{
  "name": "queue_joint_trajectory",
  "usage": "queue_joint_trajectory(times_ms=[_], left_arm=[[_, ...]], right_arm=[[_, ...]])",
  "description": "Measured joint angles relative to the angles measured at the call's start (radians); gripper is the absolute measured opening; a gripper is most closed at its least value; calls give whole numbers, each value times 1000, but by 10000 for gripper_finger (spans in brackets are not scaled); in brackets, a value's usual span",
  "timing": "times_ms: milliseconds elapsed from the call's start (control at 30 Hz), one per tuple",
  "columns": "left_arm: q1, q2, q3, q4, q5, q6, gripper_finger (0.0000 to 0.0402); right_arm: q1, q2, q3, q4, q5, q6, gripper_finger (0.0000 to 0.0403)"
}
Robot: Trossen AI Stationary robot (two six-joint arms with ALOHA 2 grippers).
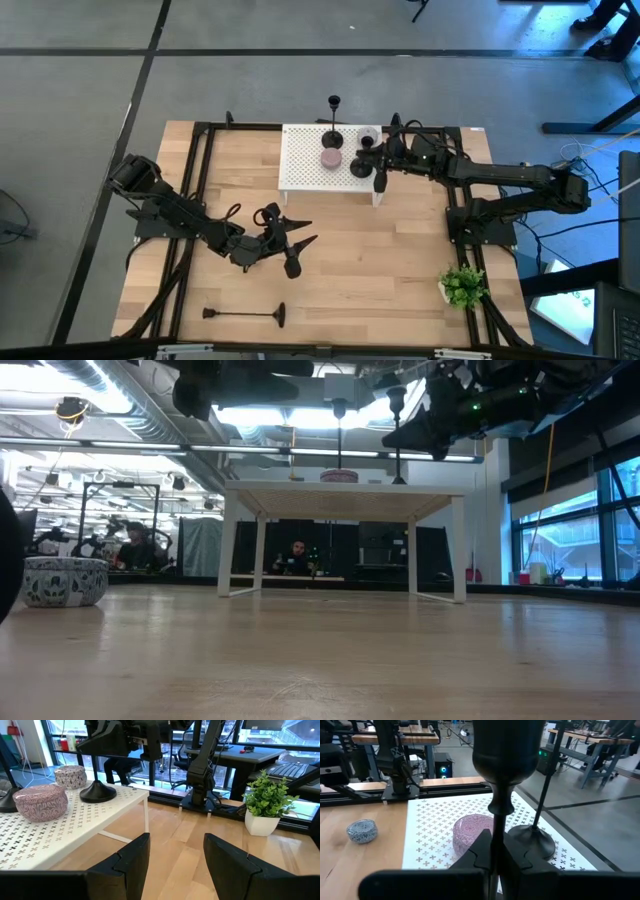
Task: Pick & Place candle stick holders
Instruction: Put the top black candle holder on the shelf
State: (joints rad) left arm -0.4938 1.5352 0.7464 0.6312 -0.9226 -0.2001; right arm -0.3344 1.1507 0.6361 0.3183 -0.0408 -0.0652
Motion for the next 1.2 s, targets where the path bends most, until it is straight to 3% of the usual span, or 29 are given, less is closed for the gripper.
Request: queue_joint_trajectory(times_ms=[1200], left_arm=[[0, 0, 0, -2, 8, -6, 182]], right_arm=[[1, -48, 0, -53, 17, 31, 39]])
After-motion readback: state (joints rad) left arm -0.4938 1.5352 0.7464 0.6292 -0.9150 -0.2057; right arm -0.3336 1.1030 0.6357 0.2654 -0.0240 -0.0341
